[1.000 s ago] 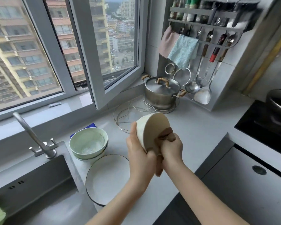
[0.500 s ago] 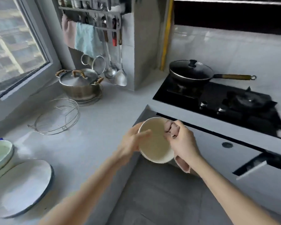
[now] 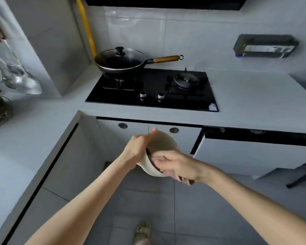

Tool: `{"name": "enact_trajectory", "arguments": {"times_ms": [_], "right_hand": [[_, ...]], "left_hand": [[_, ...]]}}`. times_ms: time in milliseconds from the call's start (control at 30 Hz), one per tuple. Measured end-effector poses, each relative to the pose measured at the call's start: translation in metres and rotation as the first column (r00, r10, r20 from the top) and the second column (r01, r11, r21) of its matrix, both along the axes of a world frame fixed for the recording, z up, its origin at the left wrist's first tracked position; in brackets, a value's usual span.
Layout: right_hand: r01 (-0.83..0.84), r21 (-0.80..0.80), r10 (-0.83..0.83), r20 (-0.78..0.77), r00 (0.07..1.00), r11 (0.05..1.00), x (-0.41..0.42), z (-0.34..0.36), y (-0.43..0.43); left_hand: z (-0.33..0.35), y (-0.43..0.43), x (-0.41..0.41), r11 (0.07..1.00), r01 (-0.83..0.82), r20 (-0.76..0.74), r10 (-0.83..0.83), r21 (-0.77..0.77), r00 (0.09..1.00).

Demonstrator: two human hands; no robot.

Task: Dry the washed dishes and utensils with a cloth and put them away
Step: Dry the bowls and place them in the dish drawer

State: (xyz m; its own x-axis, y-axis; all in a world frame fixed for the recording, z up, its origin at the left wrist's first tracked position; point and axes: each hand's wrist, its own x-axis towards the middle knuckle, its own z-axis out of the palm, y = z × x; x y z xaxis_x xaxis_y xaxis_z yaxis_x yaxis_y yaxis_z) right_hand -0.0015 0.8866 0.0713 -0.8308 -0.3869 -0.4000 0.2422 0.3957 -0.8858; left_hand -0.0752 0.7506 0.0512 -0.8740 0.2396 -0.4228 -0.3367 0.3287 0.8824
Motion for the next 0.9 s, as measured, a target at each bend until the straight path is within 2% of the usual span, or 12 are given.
{"name": "enact_trajectory", "arguments": {"times_ms": [133, 200, 267, 333, 400, 467, 533, 600, 733, 800, 867, 900], "right_hand": [[0.06, -0.049, -0.061, -0.014, 0.998, 0.997, 0.008, 0.008, 0.081], [0.327, -0.097, -0.333, -0.053, 0.941, 0.94, 0.013, 0.008, 0.13], [0.587, -0.055, -0.59, -0.101, 0.801, 0.807, 0.016, 0.001, 0.178], [0.646, 0.103, -0.628, -0.163, 0.761, 0.756, 0.015, -0.01, 0.216], [0.654, 0.148, -0.652, -0.073, 0.755, 0.742, 0.002, -0.021, 0.24], [0.725, -0.023, -0.719, 0.11, 0.686, 0.688, -0.016, -0.028, 0.264], [0.788, -0.208, -0.755, 0.229, 0.615, 0.579, -0.027, -0.033, 0.29], [0.846, -0.233, -0.804, 0.27, 0.529, 0.479, -0.031, -0.039, 0.319], [0.906, -0.12, -0.868, 0.259, 0.424, 0.407, -0.026, -0.056, 0.376], [0.93, -0.021, -0.903, 0.232, 0.361, 0.367, -0.02, -0.064, 0.411], [0.937, 0.051, -0.921, 0.208, 0.328, 0.345, -0.014, -0.069, 0.447], [0.936, 0.078, -0.925, 0.201, 0.322, 0.342, -0.011, -0.071, 0.466]], "left_hand": [[-0.005, 0.054, -0.018, 0.993, 0.087, 0.198, -0.103, 0.085, 0.975], [-0.008, 0.08, -0.034, 0.987, 0.037, 0.303, -0.082, 0.154, 0.95], [-0.014, 0.11, -0.056, 0.967, -0.041, 0.367, -0.056, 0.253, 0.929], [-0.022, 0.149, -0.075, 0.938, -0.018, 0.362, -0.116, 0.347, 0.925], [-0.029, 0.197, -0.085, 0.916, 0.076, 0.322, -0.216, 0.395, 0.922], [-0.037, 0.247, -0.091, 0.891, 0.171, 0.298, -0.314, 0.421, 0.902], [-0.047, 0.292, -0.096, 0.874, 0.228, 0.31, -0.38, 0.429, 0.871], [-0.062, 0.33, -0.105, 0.85, 0.314, 0.3, -0.458, 0.423, 0.837], [-0.096, 0.389, -0.124, 0.765, 0.546, 0.345, -0.642, 0.342, 0.684], [-0.114, 0.416, -0.126, 0.757, 0.598, 0.36, -0.652, 0.263, 0.668], [-0.141, 0.445, -0.125, 0.772, 0.634, 0.262, -0.618, 0.027, 0.741], [-0.156, 0.46, -0.124, 0.712, 0.686, 0.138, -0.671, -0.154, 0.728]]}}
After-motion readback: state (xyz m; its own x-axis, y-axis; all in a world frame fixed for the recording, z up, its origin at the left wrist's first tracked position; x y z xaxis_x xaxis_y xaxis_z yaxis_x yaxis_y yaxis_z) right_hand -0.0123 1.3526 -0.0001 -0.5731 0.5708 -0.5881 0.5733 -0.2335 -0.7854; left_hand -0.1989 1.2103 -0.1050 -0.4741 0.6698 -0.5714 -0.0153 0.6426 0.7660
